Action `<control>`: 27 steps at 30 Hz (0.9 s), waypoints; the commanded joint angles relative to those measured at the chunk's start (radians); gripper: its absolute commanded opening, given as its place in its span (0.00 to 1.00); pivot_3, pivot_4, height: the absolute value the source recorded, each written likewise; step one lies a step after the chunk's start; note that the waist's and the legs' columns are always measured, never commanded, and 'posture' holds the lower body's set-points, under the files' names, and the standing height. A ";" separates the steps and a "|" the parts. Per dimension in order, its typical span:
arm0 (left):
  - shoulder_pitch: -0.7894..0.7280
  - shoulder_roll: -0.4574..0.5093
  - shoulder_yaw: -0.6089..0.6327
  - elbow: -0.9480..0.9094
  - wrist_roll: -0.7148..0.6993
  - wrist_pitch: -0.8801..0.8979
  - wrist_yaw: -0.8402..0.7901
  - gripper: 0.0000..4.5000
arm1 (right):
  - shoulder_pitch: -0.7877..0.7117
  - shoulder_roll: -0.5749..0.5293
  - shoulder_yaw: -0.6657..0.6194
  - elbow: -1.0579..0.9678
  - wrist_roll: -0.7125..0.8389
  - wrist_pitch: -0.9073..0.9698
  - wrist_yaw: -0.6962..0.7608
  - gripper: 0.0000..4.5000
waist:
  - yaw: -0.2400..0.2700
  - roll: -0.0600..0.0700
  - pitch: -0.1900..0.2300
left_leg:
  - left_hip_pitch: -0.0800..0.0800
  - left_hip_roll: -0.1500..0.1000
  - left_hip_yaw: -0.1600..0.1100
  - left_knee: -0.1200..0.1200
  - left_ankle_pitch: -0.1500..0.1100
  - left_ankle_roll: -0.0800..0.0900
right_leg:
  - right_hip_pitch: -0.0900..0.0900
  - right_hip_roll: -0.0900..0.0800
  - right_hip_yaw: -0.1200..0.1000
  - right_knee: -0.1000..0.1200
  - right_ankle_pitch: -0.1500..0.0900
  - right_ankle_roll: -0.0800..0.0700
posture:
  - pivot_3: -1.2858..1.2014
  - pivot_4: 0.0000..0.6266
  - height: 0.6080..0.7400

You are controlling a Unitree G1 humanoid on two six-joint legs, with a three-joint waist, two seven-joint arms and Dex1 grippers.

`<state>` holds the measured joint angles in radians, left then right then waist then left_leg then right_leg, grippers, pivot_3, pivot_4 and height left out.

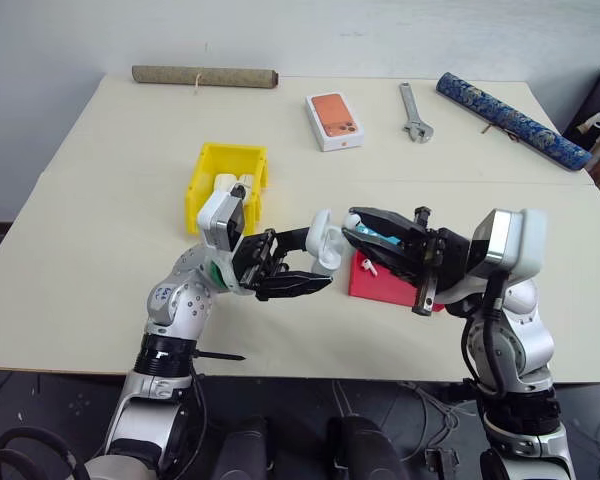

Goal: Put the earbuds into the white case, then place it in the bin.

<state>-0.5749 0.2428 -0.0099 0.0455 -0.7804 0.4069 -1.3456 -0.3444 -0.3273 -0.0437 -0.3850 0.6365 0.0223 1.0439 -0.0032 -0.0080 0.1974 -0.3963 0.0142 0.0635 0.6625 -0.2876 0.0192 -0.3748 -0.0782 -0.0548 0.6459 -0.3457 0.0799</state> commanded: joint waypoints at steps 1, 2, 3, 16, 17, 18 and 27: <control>0.003 -0.008 0.002 -0.051 -0.013 -0.009 0.006 0.62 | 0.019 -0.004 0.018 -0.012 0.003 -0.023 0.013 0.10 | 0.000 0.000 0.000 | 0.000 0.000 0.000 0.000 0.000 0.000 | 0.000 0.000 0.000 0.000 0.000 0.000 | 0.52 0.24 1.00; 0.005 -0.009 0.001 -0.053 -0.012 -0.010 0.007 0.62 | 0.024 -0.003 0.023 -0.011 0.001 -0.028 0.014 0.10 | 0.000 0.000 0.000 | 0.000 0.000 0.000 0.000 0.000 0.000 | 0.000 0.000 0.000 0.000 0.000 0.000 | 0.52 0.24 1.00; 0.006 -0.011 -0.001 -0.055 -0.011 -0.012 0.008 0.62 | 0.027 -0.002 0.030 -0.010 -0.001 -0.031 0.017 0.10 | 0.000 0.000 0.000 | 0.000 0.000 0.000 0.000 0.000 0.000 | 0.000 0.000 0.000 0.000 0.000 0.000 | 0.52 0.24 1.00; 0.024 -0.015 -0.023 -0.069 0.004 -0.028 0.002 0.62 | -0.016 -0.011 0.096 0.031 -0.031 -0.019 0.006 0.10 | 0.000 0.000 0.000 | 0.000 0.000 0.000 0.000 0.000 0.000 | 0.000 0.000 0.000 0.000 0.000 0.000 | 0.52 0.24 1.00; 0.023 -0.016 -0.023 -0.068 0.005 -0.031 0.001 0.62 | -0.021 -0.014 0.099 0.036 -0.033 -0.013 0.004 0.10 | 0.000 0.000 0.000 | 0.000 0.000 0.000 0.000 0.000 0.000 | 0.000 0.000 0.000 0.000 0.000 0.000 | 0.52 0.24 1.00; 0.022 -0.018 -0.023 -0.067 0.007 -0.035 0.001 0.62 | -0.027 -0.019 0.102 0.043 -0.039 -0.011 0.006 0.10 | 0.000 0.000 0.000 | 0.000 0.000 0.000 0.000 0.000 0.000 | 0.000 0.000 0.000 0.000 0.000 0.000 | 0.52 0.24 1.00; 0.018 -0.033 -0.018 -0.060 0.020 -0.061 0.007 0.62 | -0.054 -0.064 0.098 0.025 0.031 0.116 -0.010 0.30 | 0.000 0.000 0.000 | 0.000 0.000 0.000 0.000 0.000 0.000 | 0.000 0.000 0.000 -0.001 0.000 0.000 | 0.52 0.24 1.00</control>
<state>-0.5399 0.2362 -0.0170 0.0358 -0.7438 0.3650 -1.3434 -0.3910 -0.3872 0.0310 -0.3397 0.6657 0.1070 1.0343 -0.0033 -0.0080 0.1974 -0.3963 0.0143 0.0632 0.6625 -0.2878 0.0194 -0.3748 -0.0786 -0.0549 0.6453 -0.3457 0.0798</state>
